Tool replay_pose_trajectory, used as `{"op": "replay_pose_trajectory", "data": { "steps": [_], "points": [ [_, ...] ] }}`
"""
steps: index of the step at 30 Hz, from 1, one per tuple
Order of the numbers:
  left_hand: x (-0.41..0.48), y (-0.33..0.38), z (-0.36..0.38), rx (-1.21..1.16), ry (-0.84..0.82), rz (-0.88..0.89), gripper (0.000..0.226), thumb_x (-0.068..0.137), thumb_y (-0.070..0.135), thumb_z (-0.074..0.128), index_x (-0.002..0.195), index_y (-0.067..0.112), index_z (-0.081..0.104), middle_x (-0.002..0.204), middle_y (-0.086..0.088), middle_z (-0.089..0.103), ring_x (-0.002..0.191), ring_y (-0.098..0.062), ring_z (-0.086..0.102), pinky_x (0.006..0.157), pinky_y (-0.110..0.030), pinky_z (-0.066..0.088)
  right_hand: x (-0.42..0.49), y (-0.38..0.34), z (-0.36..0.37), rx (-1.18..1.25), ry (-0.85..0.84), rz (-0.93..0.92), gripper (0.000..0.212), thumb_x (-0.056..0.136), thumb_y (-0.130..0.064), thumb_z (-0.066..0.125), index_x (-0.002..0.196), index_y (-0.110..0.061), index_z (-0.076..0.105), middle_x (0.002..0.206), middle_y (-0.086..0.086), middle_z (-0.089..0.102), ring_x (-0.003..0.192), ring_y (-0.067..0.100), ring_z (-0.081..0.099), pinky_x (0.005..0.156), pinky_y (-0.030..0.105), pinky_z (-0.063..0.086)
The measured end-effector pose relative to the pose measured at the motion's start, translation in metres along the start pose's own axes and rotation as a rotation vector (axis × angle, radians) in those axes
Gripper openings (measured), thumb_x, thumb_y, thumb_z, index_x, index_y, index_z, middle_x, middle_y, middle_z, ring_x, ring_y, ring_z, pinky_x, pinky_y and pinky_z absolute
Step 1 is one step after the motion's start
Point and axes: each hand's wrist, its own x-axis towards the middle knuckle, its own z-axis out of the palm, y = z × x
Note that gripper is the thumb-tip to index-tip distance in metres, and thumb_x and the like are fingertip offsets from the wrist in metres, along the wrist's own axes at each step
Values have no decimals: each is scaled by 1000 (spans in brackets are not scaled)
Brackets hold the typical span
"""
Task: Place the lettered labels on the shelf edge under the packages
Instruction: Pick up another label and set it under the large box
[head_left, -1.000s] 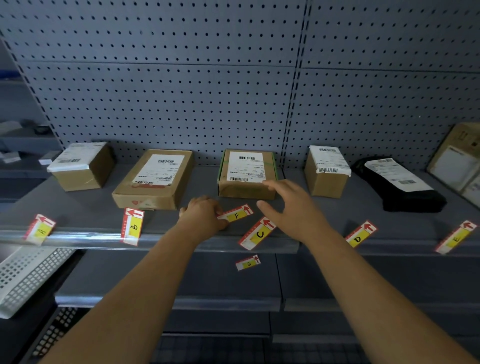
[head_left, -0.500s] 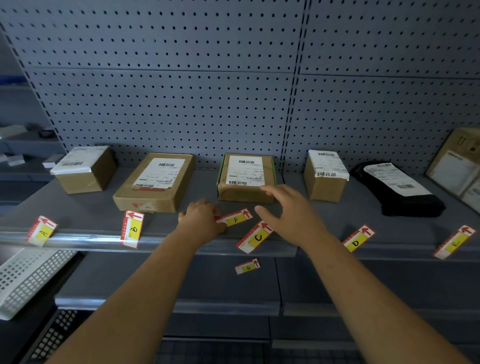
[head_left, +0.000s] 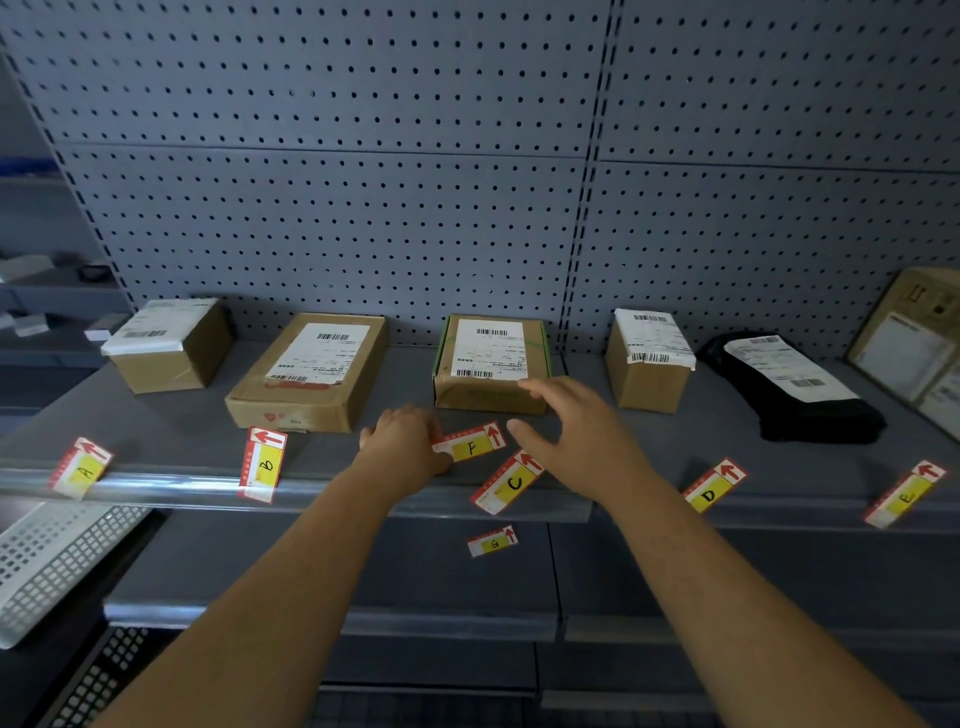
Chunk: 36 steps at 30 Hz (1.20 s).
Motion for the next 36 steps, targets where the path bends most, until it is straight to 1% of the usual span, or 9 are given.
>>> {"op": "replay_pose_trajectory", "data": {
  "steps": [5,8,10,12,14,18,27,31,36],
  "points": [
    [-6,2,2,-59,35,18,26,78,34,68,96,32,50,96,6,60,96,-17,52,99,-44,33,-2,0,0,-4,1,1,52,89,-51,55,134,-25,50,125,-5,55,114,11,49,93,37,47],
    [-10,4,0,-136,55,38,23,78,26,69,91,33,51,94,6,60,91,-15,55,96,-42,39,-3,-1,0,6,2,-4,52,88,-51,54,133,-26,50,125,-5,55,114,11,49,93,37,47],
    [-12,4,-2,-255,77,51,26,76,20,70,81,35,51,89,7,61,87,-16,58,89,-41,47,-4,-1,-1,14,4,1,51,88,-51,54,133,-27,50,125,-6,55,114,10,48,94,37,47],
    [-15,4,-7,-335,116,68,29,74,15,71,75,35,50,84,8,61,82,-15,59,77,-33,51,-5,-2,-4,26,15,-3,50,88,-50,55,132,-26,51,124,-6,55,113,10,48,94,37,47],
    [-18,6,-14,-398,144,79,27,75,12,71,76,33,53,84,7,61,77,-11,59,65,-22,48,-6,-3,-7,32,30,-12,48,88,-47,57,131,-26,52,123,-6,55,113,10,48,93,37,47],
    [-28,18,-33,-441,193,125,20,77,11,70,84,25,59,86,9,60,75,-2,56,52,-7,38,-8,-7,-16,15,42,-29,48,87,-49,57,130,-28,52,122,-8,55,112,9,48,94,37,46],
    [-77,43,-61,-459,179,264,21,78,13,72,86,27,59,95,12,59,88,-2,55,63,-9,40,-29,-27,-39,-175,11,-83,63,81,-32,71,139,-27,45,127,-4,52,116,17,46,95,38,43],
    [-101,45,-64,-490,133,287,22,77,13,72,84,28,59,98,10,61,94,-2,55,73,-14,44,-47,-38,-47,-224,63,-105,55,80,-32,71,132,-25,53,117,-4,53,110,18,49,88,36,44],
    [-136,48,-67,-546,86,316,22,76,11,74,86,27,61,97,5,62,93,-4,57,70,-10,43,-83,-53,-59,-270,128,-131,41,80,-27,70,120,-23,60,106,-4,55,97,17,51,81,37,47]
  ]
}}
